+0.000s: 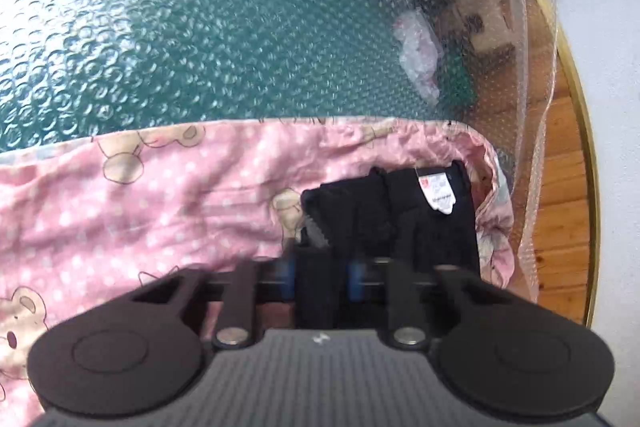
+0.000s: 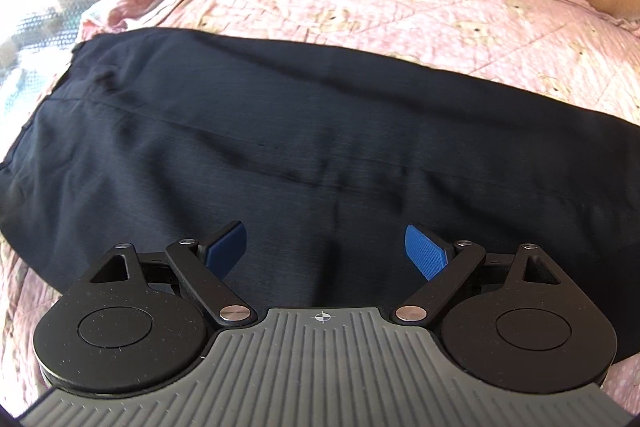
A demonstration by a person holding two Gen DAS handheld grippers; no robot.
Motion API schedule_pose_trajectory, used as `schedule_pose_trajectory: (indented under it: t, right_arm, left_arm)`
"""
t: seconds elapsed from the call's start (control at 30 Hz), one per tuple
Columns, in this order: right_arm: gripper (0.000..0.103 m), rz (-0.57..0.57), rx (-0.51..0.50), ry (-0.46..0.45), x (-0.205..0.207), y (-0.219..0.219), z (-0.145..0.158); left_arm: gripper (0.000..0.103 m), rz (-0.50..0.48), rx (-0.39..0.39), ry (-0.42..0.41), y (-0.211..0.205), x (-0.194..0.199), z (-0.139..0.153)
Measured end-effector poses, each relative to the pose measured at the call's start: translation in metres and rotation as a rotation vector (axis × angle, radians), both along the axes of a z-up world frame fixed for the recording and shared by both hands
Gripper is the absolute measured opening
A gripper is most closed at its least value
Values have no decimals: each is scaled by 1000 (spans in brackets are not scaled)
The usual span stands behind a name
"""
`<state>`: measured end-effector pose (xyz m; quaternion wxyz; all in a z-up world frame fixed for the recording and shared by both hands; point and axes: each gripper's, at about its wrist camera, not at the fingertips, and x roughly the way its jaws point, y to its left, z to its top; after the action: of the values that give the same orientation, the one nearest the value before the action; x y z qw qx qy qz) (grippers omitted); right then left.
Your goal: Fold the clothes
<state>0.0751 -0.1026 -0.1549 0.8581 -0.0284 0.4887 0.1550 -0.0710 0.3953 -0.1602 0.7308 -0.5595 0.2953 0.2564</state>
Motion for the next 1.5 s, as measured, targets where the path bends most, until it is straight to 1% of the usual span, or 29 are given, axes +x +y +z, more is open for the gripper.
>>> schedule_pose_trajectory:
  t: [0.03,0.1,0.13,0.17,0.23,0.3,0.33,0.37,0.47,0.5,0.57,0.67,0.8,0.83,0.9,0.97,1.0,1.03,1.07,1.1,1.17,1.2,1.23,1.27,1.37,1.4,1.47,1.5]
  right_arm:
    - [87,13,6,16,1,1,-3]
    - [82,39,13,49,1,2,-11]
    - [82,51,12,58,0,2,-14]
    - [83,62,10,68,-1,3,-18]
    - [85,69,17,68,-1,2,-19]
    - [85,35,63,77,2,-5,-18]
    - [84,-6,108,89,6,-12,-18]
    - [84,-55,160,102,9,-22,-18]
    - [84,-201,314,150,19,-50,-18]
    - [84,-235,353,165,22,-59,-18]
    - [84,-254,381,174,24,-69,-15]
    - [84,-227,371,164,24,-76,-12]
    - [84,-239,392,158,24,-76,-15]
    - [84,-248,414,149,24,-74,-13]
    - [82,-242,494,141,28,-71,-10]
    - [77,-196,578,138,37,-55,-5]
    - [75,-161,603,138,44,-43,-3]
    - [70,-120,614,135,51,-29,-1]
    - [68,-79,611,132,59,-13,1]
    - [67,-38,603,130,67,2,1]
    - [67,21,564,128,80,30,-2]
    - [67,44,540,128,87,42,-5]
    - [67,65,520,128,91,53,-8]
    - [67,80,500,128,94,60,-12]
    - [66,102,428,131,102,77,-23]
    - [63,104,404,129,103,80,-27]
    - [63,106,392,115,106,85,-28]
    - [54,107,386,114,107,87,-28]
  left_arm:
    - [12,-25,53,12,-7,4,9]
    - [11,-82,162,29,-22,13,28]
    - [11,-121,221,28,-32,21,40]
    - [11,-177,290,20,-46,32,54]
    - [11,-331,447,-12,-85,62,82]
    - [11,-528,576,-70,-145,92,102]
    - [11,-628,625,-99,-180,103,107]
    - [11,-723,658,-115,-213,108,104]
    - [11,-999,738,-124,-303,116,82]
    - [11,-1054,750,-120,-319,115,77]
    - [11,-1096,752,-103,-323,108,68]
    - [11,-1159,754,-75,-330,96,55]
    - [11,-1244,756,-39,-338,81,38]
    - [11,-1265,757,-29,-340,77,34]
    - [11,-1293,777,-13,-342,70,31]
    - [12,-1300,785,2,-344,67,28]
    - [12,-1303,790,9,-345,65,27]
    - [14,-1306,794,17,-346,64,26]
    - [20,-1306,801,25,-347,61,25]
    - [21,-1303,812,34,-347,59,26]
    - [33,-1292,821,27,-343,54,32]
    - [37,-1276,809,17,-335,55,35]
    - [45,-1252,783,5,-324,60,38]
    - [49,-1228,758,-7,-313,66,40]
    - [54,-1154,681,-42,-279,81,47]
    - [54,-1130,656,-54,-268,86,50]
    - [54,-1081,605,-76,-245,96,54]
    - [54,-1056,580,-88,-234,102,57]
